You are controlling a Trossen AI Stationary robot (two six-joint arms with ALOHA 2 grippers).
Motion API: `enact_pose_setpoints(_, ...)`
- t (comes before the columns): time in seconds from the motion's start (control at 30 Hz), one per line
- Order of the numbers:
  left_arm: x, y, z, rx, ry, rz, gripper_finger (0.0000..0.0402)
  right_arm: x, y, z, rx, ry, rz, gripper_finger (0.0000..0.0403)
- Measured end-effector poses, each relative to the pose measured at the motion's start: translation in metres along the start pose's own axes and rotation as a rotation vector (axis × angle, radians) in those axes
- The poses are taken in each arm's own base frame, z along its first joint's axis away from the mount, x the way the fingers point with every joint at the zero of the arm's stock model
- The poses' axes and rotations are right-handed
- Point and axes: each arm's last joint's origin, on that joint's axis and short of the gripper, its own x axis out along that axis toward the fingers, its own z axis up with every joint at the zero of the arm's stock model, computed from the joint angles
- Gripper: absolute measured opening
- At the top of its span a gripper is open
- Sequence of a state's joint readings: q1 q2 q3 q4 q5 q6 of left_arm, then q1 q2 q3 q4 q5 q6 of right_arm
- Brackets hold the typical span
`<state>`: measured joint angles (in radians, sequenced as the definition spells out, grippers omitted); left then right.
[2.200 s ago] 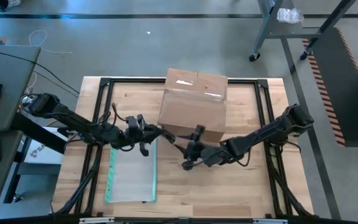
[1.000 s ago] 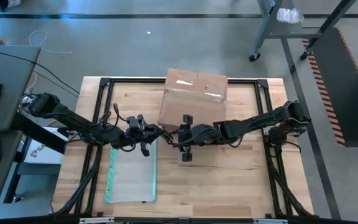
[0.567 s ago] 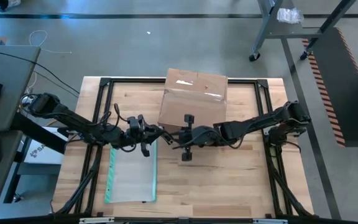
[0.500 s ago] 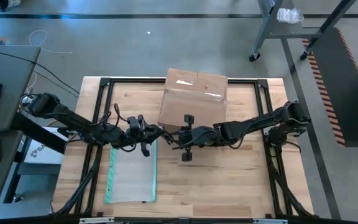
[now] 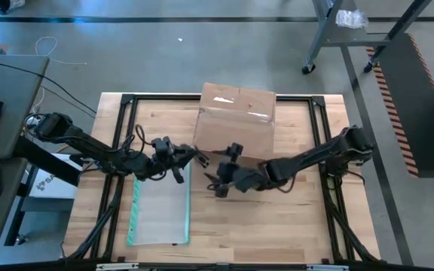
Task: Unpack boxes
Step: Open the cardboard box using the black cutter
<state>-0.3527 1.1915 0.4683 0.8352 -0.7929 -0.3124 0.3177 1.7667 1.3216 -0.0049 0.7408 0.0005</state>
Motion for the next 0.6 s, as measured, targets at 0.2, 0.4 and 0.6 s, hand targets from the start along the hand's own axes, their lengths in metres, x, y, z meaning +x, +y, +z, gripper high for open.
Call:
enact_pose_setpoints(0.2, 0.0, 0.0, 0.0, -0.001, -0.002, 0.005, 0.0042, 0.018, 0.009, -0.006, 0.065, -0.056, -0.059, 0.0337)
enact_pose_setpoints(0.4, 0.0, 0.0, 0.0, -0.002, -0.003, 0.005, 0.0042, 0.038, 0.007, -0.014, 0.063, -0.061, -0.121, 0.0317)
enact_pose_setpoints(0.6, 0.0, 0.0, 0.0, -0.003, -0.005, 0.005, 0.0042, 0.047, 0.011, -0.02, 0.079, -0.078, -0.128, 0.0287)
